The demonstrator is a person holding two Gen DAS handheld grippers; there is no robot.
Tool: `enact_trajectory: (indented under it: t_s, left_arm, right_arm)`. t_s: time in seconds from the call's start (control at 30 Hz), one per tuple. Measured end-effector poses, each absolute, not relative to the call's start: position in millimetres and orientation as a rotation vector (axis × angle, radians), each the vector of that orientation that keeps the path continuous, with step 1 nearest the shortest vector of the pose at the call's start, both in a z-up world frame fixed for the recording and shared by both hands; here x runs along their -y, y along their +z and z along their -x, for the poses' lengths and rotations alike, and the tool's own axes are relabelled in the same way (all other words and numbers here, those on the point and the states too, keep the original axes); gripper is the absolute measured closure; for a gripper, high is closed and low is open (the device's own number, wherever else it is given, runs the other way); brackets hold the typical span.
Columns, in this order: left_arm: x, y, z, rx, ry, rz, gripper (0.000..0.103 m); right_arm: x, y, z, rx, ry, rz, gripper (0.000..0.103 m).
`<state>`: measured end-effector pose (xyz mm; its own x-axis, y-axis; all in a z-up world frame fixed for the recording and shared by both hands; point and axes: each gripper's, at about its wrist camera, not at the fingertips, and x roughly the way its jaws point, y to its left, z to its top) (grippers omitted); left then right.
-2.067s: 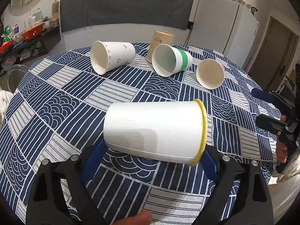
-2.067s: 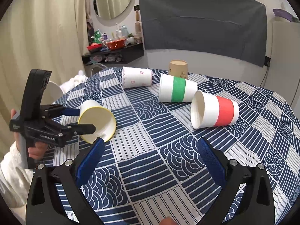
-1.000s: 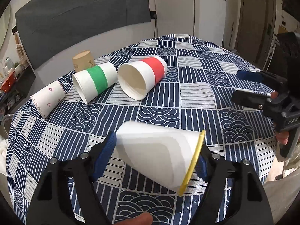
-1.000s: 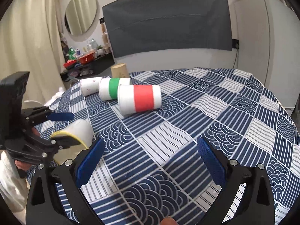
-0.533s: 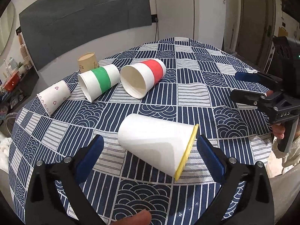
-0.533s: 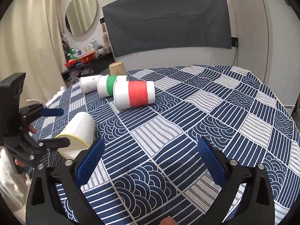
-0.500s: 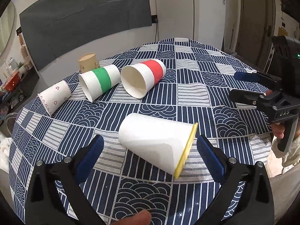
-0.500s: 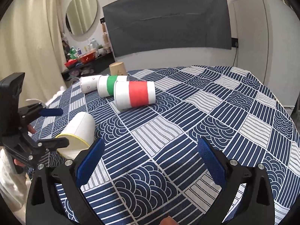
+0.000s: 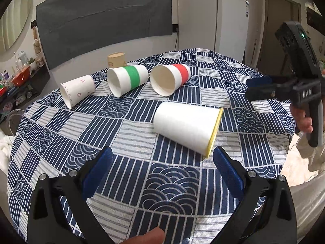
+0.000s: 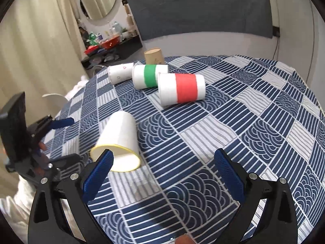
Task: Flip cup upside down
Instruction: 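Lift the white cup with the right gripper and rotate it rim-down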
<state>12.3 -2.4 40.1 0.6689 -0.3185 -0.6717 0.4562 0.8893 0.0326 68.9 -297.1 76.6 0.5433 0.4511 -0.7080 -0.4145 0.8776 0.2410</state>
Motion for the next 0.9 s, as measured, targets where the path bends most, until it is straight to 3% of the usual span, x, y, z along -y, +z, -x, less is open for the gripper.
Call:
enact_trajectory:
  t_s: [0.4, 0.9]
  left_arm:
    - [-33, 17, -37, -0.87, -0.358, -0.114, 0.006]
    - [-54, 3, -34, -0.871, -0.417, -0.11, 0.006]
  right_arm:
    - [253, 99, -96, -0.985, 0.545, 0.025, 0.008]
    - [160, 67, -143, -1.258, 0.625, 0.265, 0.008]
